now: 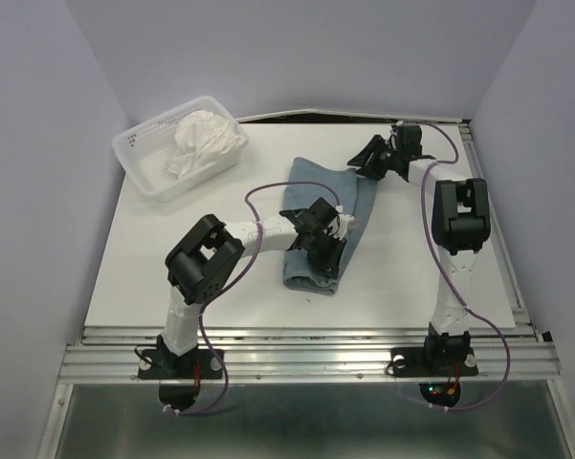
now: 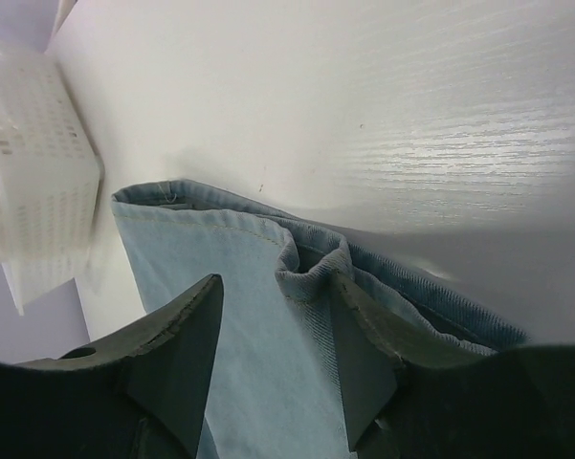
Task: Fold and stack the skirts
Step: Fold the skirt
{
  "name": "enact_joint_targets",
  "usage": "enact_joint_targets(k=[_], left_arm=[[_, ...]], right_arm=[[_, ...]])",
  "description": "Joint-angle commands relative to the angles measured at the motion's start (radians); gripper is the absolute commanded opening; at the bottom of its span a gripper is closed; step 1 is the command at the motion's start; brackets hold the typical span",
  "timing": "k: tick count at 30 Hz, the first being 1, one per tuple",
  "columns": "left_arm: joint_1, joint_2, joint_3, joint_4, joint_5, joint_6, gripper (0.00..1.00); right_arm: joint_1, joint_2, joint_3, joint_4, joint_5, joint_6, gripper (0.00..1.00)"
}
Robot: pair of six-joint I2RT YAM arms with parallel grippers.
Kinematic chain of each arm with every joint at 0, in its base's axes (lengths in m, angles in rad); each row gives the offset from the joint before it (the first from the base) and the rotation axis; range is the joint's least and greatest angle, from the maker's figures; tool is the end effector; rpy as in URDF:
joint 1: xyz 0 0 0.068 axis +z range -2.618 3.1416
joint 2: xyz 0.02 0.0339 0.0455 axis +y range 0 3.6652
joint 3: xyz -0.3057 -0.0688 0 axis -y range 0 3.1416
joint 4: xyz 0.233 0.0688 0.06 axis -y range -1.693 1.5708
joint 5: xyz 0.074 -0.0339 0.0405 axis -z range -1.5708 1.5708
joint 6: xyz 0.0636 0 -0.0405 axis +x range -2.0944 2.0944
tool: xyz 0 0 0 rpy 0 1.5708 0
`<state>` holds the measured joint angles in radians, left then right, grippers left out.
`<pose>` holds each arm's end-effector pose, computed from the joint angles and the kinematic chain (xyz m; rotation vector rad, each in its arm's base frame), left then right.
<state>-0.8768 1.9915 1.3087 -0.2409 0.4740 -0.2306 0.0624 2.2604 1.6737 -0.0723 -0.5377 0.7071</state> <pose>0.2605 -0.3585 0.1879 1.0465 2.4484 -1.0132 0.5404 0.0664 0.1916 0.4326 2.2733 1.0077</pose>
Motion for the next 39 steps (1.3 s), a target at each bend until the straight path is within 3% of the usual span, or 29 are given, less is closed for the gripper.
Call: enact_joint_targets(k=[1,5,11,15,20,26,39], left_arm=[[-0.021,0.040,-0.029,-0.037,-0.023,0.008,0.24],[-0.021,0.043,-0.028,-0.040,-0.028,0.007,0.24],[-0.022,0.036,-0.040,-0.026,-0.037,-0.001,0.24],[-0.025,0.030,-0.043,-0.028,-0.054,-0.007,0.24],[-0.033,-0.014,-0.072,-0.014,-0.136,-0.042,0.27],[-0.037,0.007,-0.068,-0.018,-0.127,-0.042,0.27],[-0.048,-0.005,-0.080,-0.011,-0.141,-0.046,0.28]], right_arm=[[0.007,0.005,0.017,0.035,0.028,-0.021,0.53],[0.007,0.014,0.023,0.002,0.050,-0.041,0.51],[0.007,0.007,0.026,-0.015,0.064,-0.069,0.17],[0.007,-0.002,0.037,-0.029,0.077,-0.089,0.01],[0.007,-0.064,0.020,-0.044,0.116,-0.098,0.01],[0.007,-0.176,-0.009,-0.090,0.177,-0.113,0.01],[-0.044,-0.187,-0.031,-0.219,0.298,-0.224,0.01]])
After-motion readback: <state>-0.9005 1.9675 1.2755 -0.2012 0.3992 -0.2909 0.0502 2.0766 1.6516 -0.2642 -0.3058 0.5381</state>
